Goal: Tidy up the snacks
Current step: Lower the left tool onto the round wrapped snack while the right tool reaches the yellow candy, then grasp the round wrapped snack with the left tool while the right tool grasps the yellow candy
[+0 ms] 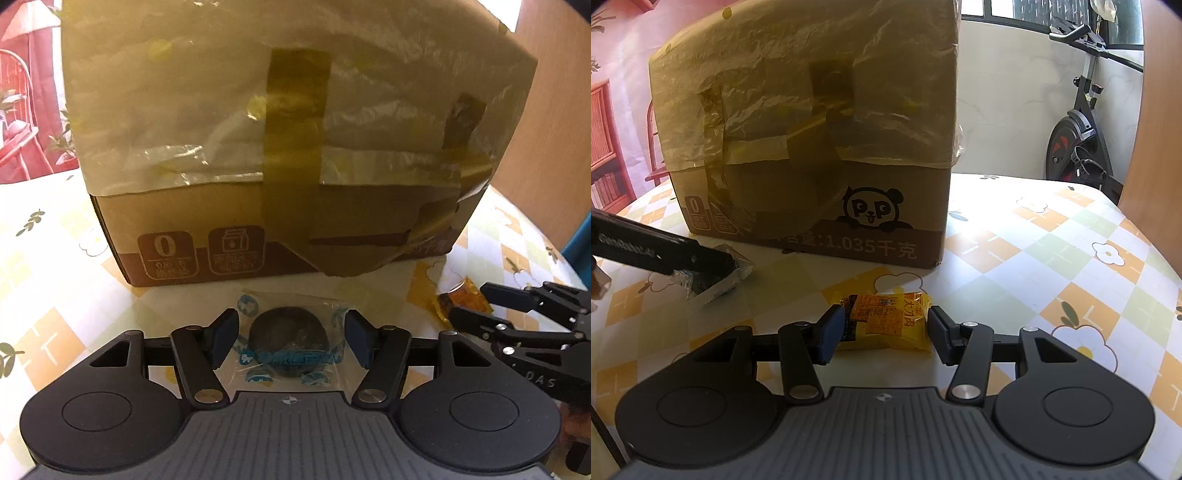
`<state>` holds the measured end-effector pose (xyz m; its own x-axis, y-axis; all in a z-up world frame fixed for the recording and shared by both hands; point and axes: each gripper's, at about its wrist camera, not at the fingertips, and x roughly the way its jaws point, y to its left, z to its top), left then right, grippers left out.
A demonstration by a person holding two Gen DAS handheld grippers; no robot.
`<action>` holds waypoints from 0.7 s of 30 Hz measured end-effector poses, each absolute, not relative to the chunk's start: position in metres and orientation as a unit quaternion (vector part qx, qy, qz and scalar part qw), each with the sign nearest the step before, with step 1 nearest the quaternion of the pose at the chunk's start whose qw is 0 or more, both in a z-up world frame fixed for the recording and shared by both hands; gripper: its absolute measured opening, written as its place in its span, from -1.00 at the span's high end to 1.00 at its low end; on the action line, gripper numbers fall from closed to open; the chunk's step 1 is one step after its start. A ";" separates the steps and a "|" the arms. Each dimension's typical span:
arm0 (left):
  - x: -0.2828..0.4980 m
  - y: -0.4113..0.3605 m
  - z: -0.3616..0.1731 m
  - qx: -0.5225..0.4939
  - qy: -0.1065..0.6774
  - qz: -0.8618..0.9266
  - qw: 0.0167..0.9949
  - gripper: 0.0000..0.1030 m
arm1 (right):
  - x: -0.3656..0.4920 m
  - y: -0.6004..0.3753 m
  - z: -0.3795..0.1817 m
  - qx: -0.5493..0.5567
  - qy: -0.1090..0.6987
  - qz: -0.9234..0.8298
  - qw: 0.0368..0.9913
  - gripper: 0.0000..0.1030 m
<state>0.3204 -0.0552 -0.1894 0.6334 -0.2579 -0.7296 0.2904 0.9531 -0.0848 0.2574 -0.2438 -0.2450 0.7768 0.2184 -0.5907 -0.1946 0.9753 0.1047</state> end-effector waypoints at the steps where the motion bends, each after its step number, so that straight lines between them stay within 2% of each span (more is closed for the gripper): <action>1: 0.320 -0.057 -0.190 0.026 0.398 -0.151 0.905 -0.30 | 0.257 -0.244 -0.245 0.019 0.316 0.110 0.942 -0.02; 6: 0.318 -0.058 -0.193 0.033 0.389 -0.148 0.909 -0.28 | 0.258 -0.244 -0.245 0.022 0.316 0.111 0.942 -0.02; 11: 0.305 -0.061 -0.190 0.048 0.378 -0.140 0.914 -0.09 | 0.259 -0.245 -0.245 0.023 0.316 0.112 0.942 -0.02; 21: 0.295 -0.061 -0.191 0.039 0.388 -0.137 0.910 -0.09 | 0.259 -0.246 -0.245 0.025 0.316 0.113 0.942 -0.02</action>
<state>0.2950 -0.0615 -0.1905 0.6608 -0.2192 -0.7178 0.2804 0.9592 -0.0347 0.2586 -0.2456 -0.2448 0.7751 0.2292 -0.5888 -0.1977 0.9731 0.1185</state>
